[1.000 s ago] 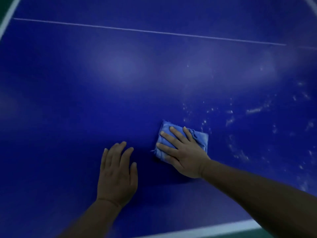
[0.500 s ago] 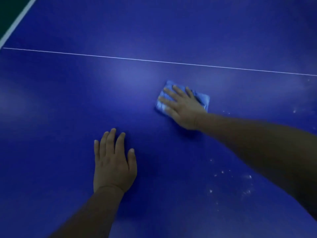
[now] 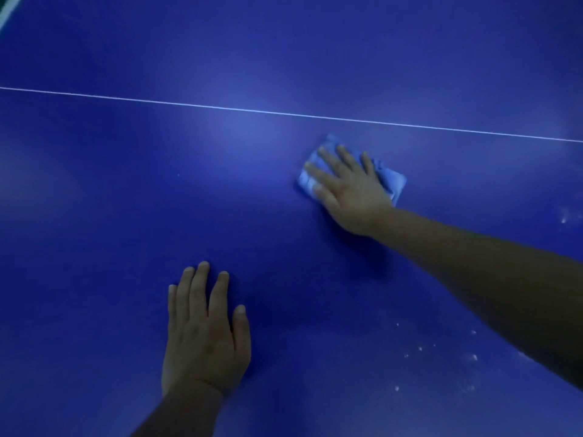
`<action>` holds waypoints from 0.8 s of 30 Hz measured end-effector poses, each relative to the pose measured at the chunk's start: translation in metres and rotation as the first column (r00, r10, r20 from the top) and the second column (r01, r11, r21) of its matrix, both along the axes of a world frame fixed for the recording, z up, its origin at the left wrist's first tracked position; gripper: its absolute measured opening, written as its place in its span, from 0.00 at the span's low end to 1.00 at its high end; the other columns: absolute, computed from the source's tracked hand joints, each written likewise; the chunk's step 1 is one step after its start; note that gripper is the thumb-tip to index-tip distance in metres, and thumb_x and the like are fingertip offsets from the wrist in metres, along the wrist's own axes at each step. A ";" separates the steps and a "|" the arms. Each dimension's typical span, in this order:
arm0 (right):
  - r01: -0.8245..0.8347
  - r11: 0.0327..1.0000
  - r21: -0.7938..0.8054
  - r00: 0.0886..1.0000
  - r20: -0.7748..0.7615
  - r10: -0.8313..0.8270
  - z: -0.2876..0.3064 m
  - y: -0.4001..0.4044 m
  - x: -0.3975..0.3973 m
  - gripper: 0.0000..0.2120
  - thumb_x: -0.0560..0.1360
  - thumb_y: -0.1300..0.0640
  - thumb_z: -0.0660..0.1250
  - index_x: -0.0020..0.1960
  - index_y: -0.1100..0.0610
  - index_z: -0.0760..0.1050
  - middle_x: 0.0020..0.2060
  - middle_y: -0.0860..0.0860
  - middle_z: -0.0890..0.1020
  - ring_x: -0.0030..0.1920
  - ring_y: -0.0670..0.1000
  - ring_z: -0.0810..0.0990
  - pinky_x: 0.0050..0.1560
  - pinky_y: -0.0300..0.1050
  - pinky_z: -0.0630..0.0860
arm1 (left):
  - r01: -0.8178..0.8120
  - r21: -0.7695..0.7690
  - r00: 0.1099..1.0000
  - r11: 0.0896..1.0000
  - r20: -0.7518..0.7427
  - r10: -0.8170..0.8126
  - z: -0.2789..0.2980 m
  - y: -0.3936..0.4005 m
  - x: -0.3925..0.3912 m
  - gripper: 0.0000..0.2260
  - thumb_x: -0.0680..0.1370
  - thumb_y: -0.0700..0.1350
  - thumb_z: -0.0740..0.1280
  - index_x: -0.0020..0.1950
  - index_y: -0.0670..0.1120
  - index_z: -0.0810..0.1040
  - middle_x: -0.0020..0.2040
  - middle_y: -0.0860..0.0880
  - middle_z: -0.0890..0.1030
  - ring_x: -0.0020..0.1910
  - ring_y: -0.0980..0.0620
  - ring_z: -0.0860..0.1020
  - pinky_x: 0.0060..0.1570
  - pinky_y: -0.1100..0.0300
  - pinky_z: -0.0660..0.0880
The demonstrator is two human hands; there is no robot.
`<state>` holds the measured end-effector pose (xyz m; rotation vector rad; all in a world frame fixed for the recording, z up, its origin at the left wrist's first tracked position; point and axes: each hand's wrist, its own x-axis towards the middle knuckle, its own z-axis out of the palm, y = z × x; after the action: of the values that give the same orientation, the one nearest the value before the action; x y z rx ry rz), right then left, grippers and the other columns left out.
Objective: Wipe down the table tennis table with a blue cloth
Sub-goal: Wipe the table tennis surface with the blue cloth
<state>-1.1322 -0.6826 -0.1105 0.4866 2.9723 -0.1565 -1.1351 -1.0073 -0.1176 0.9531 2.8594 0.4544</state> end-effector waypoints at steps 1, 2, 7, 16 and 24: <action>0.112 0.994 0.001 0.993 -0.024 -0.111 -0.002 0.008 -0.009 0.24 0.84 0.43 0.46 0.79 0.41 0.55 0.80 0.47 0.53 0.80 0.55 0.47 0.76 0.62 0.42 | -0.001 0.005 1.000 1.000 -0.001 0.001 0.000 0.000 0.000 0.27 0.79 0.53 0.54 0.70 0.38 0.72 0.75 0.38 0.65 0.76 0.38 0.58 0.76 0.42 0.50; 0.188 0.982 0.006 0.981 -0.054 -0.187 -0.006 0.007 -0.015 0.24 0.84 0.43 0.46 0.79 0.42 0.55 0.80 0.47 0.53 0.80 0.55 0.47 0.76 0.63 0.42 | -0.002 0.009 1.000 1.000 -0.003 0.002 0.000 0.001 -0.001 0.27 0.78 0.53 0.54 0.70 0.38 0.72 0.75 0.38 0.65 0.76 0.38 0.59 0.76 0.43 0.49; 0.112 0.993 -0.036 0.987 -0.110 -0.115 -0.017 -0.067 -0.051 0.25 0.82 0.42 0.45 0.78 0.43 0.59 0.80 0.49 0.56 0.79 0.58 0.49 0.75 0.66 0.40 | 0.007 -0.020 1.000 1.000 0.003 -0.007 0.001 0.002 -0.002 0.27 0.77 0.53 0.55 0.69 0.37 0.74 0.74 0.37 0.66 0.75 0.37 0.60 0.76 0.45 0.48; 0.589 0.808 -0.025 0.803 -0.099 -0.588 -0.005 0.058 -0.040 0.24 0.83 0.43 0.44 0.78 0.45 0.57 0.80 0.50 0.54 0.79 0.59 0.49 0.74 0.69 0.45 | 0.019 -0.052 1.000 0.998 0.024 -0.018 -0.002 0.000 -0.002 0.27 0.77 0.53 0.55 0.70 0.38 0.72 0.76 0.39 0.63 0.77 0.39 0.58 0.76 0.44 0.48; 0.172 0.984 -0.046 0.983 -0.055 -0.174 -0.007 -0.004 -0.115 0.24 0.83 0.43 0.44 0.78 0.43 0.56 0.80 0.49 0.54 0.79 0.58 0.48 0.73 0.69 0.44 | 0.030 -0.031 0.999 0.999 0.017 -0.029 -0.004 0.000 -0.002 0.27 0.77 0.53 0.55 0.70 0.38 0.71 0.76 0.39 0.64 0.77 0.39 0.58 0.76 0.45 0.48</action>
<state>-1.2476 -0.6870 -0.1178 0.7482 2.9741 -0.2530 -1.1374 -1.0073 -0.1220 0.9805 2.8254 0.4121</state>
